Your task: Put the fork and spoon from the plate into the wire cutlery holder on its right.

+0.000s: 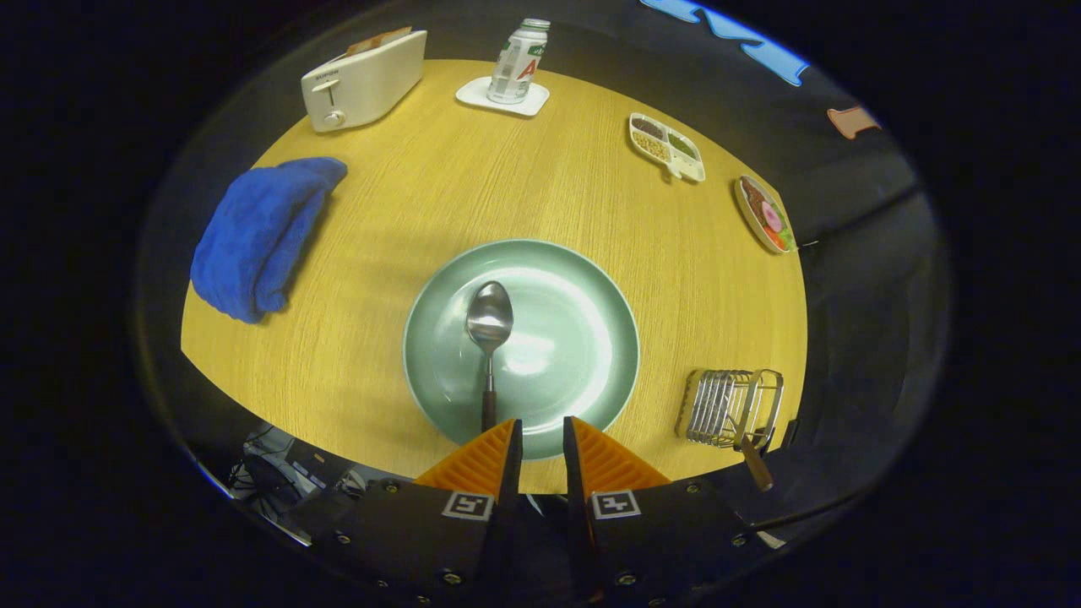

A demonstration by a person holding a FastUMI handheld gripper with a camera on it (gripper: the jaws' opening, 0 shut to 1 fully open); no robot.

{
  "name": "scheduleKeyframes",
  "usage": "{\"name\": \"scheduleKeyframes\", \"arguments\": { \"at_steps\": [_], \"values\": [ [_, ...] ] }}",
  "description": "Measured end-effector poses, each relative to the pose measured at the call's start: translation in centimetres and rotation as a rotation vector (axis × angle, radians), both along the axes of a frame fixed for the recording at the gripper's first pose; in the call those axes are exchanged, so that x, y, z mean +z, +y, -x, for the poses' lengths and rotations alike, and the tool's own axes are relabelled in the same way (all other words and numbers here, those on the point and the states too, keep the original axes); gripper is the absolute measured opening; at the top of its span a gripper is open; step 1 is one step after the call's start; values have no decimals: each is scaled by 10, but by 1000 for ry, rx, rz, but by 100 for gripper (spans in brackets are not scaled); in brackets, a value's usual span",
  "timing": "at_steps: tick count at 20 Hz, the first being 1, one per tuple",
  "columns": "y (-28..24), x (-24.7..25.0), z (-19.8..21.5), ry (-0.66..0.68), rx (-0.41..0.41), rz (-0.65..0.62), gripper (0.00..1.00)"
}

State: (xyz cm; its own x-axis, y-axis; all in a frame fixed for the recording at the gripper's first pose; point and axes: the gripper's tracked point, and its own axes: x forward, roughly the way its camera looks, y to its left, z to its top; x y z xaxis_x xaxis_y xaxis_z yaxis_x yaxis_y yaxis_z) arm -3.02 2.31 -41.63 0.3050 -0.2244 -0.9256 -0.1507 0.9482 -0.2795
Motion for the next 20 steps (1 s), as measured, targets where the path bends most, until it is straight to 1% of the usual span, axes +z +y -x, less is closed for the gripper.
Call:
{"name": "scheduleKeyframes", "arguments": {
  "at_steps": [4, 7, 14, 18, 19, 20],
  "values": [
    [11, -25, 3, 53, 2, -35, 28],
    [20, -37, 4, 68, -23, -90, 28],
    [20, -64, -2, 97, -58, -143, 28],
    [12, -73, 1, 98, -71, -152, 28],
    [14, -70, 3, 99, -67, -158, 26],
    [15, -76, 0, 93, -61, -160, 11]
  ]
}}
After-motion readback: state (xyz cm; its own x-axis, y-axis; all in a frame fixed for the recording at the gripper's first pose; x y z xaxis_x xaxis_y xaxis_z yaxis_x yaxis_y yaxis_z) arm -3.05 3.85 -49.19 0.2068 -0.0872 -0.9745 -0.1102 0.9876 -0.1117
